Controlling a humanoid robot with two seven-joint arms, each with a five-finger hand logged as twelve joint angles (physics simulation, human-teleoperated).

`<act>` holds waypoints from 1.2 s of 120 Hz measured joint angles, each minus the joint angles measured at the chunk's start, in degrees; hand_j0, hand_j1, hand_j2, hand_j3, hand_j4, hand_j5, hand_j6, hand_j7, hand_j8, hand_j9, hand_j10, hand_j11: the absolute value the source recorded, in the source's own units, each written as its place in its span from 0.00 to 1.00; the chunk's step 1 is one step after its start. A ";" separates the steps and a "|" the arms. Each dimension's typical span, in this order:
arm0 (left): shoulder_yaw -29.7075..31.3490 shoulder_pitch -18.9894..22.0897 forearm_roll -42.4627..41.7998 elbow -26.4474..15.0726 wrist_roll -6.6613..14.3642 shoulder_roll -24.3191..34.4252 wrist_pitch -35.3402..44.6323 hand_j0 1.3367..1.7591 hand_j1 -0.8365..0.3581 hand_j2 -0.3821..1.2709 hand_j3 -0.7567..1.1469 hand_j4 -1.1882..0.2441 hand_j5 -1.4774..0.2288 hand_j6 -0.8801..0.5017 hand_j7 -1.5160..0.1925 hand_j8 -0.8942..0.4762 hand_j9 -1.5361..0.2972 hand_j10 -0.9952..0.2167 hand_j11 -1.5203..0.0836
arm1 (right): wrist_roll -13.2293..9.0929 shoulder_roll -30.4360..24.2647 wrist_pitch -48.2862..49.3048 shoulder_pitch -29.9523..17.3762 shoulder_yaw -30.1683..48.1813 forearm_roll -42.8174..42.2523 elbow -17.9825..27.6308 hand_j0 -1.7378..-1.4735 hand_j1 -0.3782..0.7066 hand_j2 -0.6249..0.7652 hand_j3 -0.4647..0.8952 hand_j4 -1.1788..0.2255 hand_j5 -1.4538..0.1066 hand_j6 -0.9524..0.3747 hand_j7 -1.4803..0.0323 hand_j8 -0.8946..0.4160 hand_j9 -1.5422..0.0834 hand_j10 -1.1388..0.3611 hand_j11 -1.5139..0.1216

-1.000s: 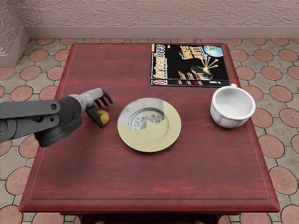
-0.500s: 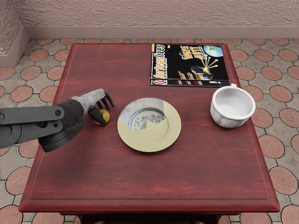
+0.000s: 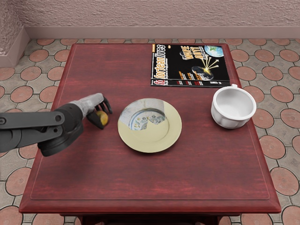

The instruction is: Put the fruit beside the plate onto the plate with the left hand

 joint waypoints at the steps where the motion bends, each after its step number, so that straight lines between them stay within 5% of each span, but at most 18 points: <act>1: 0.02 0.00 0.00 0.01 0.01 0.00 0.00 0.74 0.47 0.33 0.40 0.38 0.45 0.24 0.43 0.31 0.39 0.33 0.43 | 0.00 0.00 0.00 0.00 0.00 0.00 0.00 0.30 0.05 0.45 0.34 0.83 0.92 0.70 0.96 0.67 0.93 0.75 0.91; 27: 0.17 0.00 -0.33 0.00 0.08 0.00 0.06 0.73 0.49 0.32 0.40 0.33 0.40 0.26 0.38 0.34 0.34 0.30 0.37 | 0.00 0.00 0.00 0.00 0.00 0.00 0.00 0.30 0.05 0.45 0.34 0.83 0.92 0.70 0.96 0.67 0.93 0.75 0.91; 57: -1.33 -0.08 -2.12 -0.01 0.00 0.83 -0.04 0.74 0.45 0.60 0.40 0.27 0.26 0.23 0.28 0.30 0.26 0.19 0.28 | 0.00 0.00 0.00 0.00 0.00 0.00 0.00 0.30 0.05 0.45 0.34 0.83 0.92 0.70 0.96 0.67 0.93 0.75 0.91; 144: -18.09 -0.97 -14.95 -0.46 0.09 2.31 -1.51 0.74 0.24 0.92 0.40 0.28 0.20 0.30 0.24 0.33 0.24 0.17 0.26 | 0.00 0.00 0.00 0.00 0.00 0.00 0.00 0.30 0.05 0.45 0.34 0.83 0.92 0.70 0.96 0.67 0.93 0.75 0.91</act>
